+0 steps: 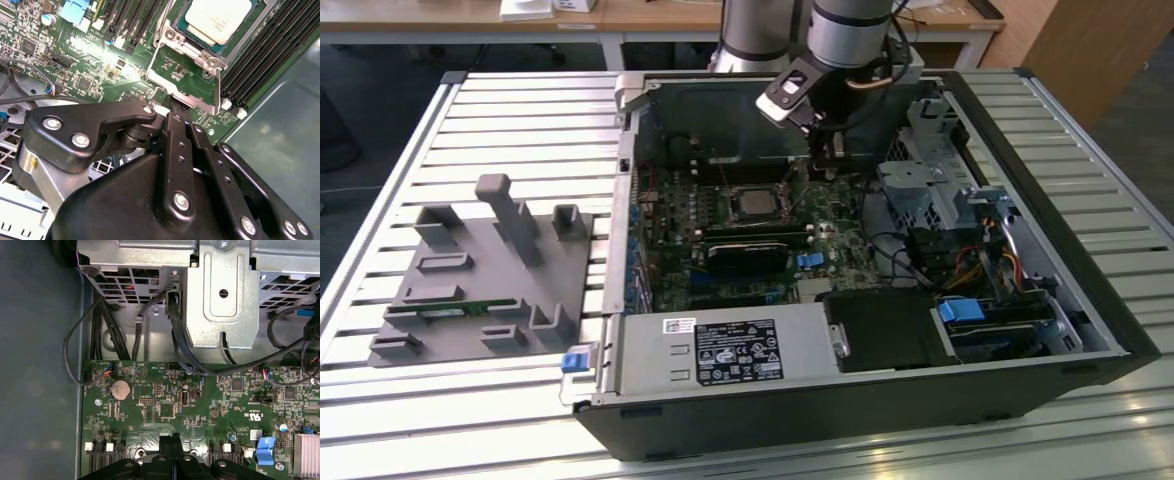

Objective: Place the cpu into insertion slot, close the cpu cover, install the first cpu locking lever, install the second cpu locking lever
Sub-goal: 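Close the cpu cover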

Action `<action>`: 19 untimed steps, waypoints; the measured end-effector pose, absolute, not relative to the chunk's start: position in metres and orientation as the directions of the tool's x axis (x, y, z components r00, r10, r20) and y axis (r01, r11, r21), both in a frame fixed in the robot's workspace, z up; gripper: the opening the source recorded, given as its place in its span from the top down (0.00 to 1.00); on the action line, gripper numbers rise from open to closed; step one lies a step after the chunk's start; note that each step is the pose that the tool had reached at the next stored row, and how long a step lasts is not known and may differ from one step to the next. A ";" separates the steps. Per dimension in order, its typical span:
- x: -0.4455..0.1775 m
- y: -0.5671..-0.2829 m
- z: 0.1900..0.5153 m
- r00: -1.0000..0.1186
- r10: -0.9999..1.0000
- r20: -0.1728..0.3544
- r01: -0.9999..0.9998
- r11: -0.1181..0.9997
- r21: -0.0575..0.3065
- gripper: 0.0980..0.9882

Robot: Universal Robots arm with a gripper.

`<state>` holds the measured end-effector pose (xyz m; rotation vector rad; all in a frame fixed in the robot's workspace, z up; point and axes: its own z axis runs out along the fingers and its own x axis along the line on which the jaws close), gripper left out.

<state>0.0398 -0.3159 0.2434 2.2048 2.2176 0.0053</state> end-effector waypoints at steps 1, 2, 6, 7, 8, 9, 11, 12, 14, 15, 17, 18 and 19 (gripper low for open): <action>0.040 -0.316 0.243 -0.006 1.000 -0.008 1.000 0.006 0.013 0.97; 0.040 -0.316 0.243 -0.006 1.000 -0.008 1.000 0.006 0.013 0.97; 0.039 -0.316 0.243 -0.006 1.000 -0.008 1.000 0.006 0.013 0.97; 0.038 -0.316 0.243 -0.006 1.000 -0.008 1.000 0.006 0.013 0.97; 0.038 -0.316 0.243 -0.006 1.000 -0.008 1.000 0.006 0.013 0.97; 0.038 -0.316 0.243 -0.006 1.000 -0.008 1.000 0.006 0.013 0.97; 0.037 -0.316 0.243 -0.006 1.000 -0.008 1.000 0.006 0.013 0.97; 0.037 -0.316 0.243 -0.006 1.000 -0.008 1.000 0.006 0.013 0.97; 0.037 -0.316 0.243 -0.006 1.000 -0.008 1.000 0.006 0.013 0.97; 0.036 -0.316 0.243 -0.006 1.000 -0.008 1.000 0.006 0.013 0.97; 0.036 -0.316 0.243 -0.006 1.000 -0.008 1.000 0.006 0.013 0.97; 0.036 -0.316 0.243 -0.006 1.000 -0.008 1.000 0.006 0.013 0.97; 0.036 -0.316 0.243 -0.006 1.000 -0.008 1.000 0.006 0.013 0.97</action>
